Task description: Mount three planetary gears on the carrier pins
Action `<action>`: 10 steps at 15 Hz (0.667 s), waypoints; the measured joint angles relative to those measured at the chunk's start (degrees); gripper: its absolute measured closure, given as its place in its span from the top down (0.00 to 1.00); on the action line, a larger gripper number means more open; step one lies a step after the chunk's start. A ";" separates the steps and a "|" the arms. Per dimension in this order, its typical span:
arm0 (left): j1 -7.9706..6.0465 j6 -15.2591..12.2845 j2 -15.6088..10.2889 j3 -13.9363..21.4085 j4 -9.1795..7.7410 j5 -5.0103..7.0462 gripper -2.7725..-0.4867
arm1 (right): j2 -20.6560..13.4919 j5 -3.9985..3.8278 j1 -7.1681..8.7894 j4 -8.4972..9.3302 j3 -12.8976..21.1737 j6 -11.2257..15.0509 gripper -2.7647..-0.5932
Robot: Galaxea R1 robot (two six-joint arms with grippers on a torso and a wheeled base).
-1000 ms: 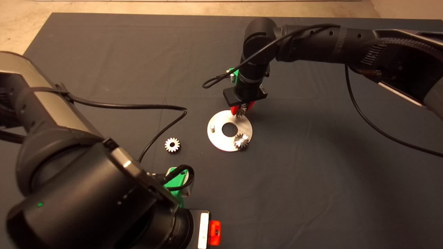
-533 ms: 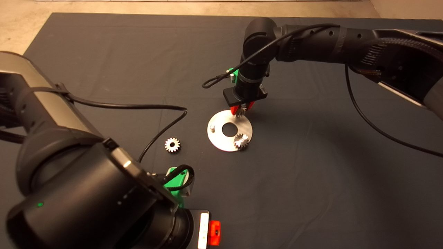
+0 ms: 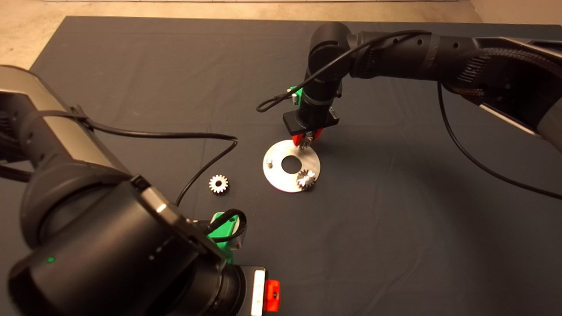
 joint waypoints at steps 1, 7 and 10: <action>0.00 0.00 0.00 0.00 0.00 0.00 1.00 | 0.00 -0.08 0.00 -0.01 0.04 -0.01 0.16; 0.00 0.00 0.00 0.00 0.00 0.00 1.00 | 0.00 -0.33 -0.06 -0.16 1.51 0.01 0.16; 0.00 0.00 0.00 0.00 0.00 0.02 1.00 | 0.00 -0.46 -0.09 -0.13 1.94 0.02 0.16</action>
